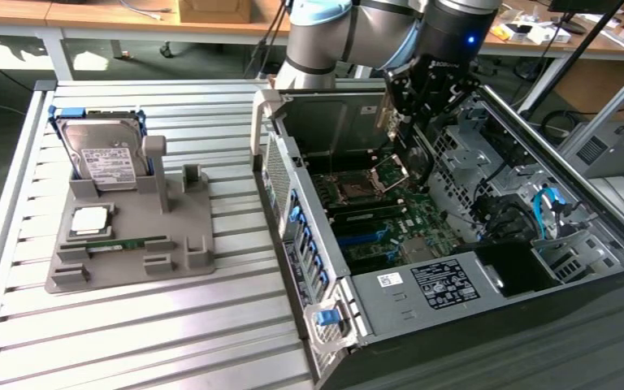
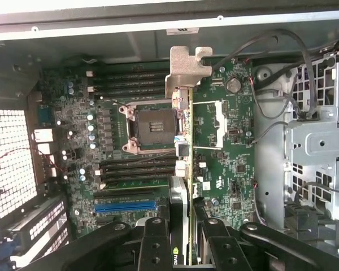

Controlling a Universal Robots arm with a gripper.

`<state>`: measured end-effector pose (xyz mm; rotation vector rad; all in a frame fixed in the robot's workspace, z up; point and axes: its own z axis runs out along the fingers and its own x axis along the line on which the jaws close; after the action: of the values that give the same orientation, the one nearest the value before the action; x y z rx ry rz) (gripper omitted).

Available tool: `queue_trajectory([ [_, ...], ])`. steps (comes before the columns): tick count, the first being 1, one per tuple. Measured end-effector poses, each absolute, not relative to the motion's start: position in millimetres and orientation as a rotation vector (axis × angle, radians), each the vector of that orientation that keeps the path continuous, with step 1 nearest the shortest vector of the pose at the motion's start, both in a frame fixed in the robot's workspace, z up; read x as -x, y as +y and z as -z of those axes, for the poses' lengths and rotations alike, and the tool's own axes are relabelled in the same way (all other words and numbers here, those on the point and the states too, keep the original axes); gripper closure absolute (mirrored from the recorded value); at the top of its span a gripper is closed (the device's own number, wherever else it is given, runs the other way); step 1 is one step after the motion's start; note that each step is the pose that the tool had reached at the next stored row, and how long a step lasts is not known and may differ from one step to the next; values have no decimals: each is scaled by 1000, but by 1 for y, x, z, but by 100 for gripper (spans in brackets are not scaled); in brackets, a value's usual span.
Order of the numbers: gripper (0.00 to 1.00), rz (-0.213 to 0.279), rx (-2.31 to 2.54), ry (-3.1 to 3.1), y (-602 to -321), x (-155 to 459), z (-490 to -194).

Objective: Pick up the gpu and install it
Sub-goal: 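Pick up the gpu and move the gpu toward the slot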

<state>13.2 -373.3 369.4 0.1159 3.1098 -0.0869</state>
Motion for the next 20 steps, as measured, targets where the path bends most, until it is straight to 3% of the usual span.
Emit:
queue_trajectory([
  [20,73,101,-116,3109,-373,-15,-360],
])
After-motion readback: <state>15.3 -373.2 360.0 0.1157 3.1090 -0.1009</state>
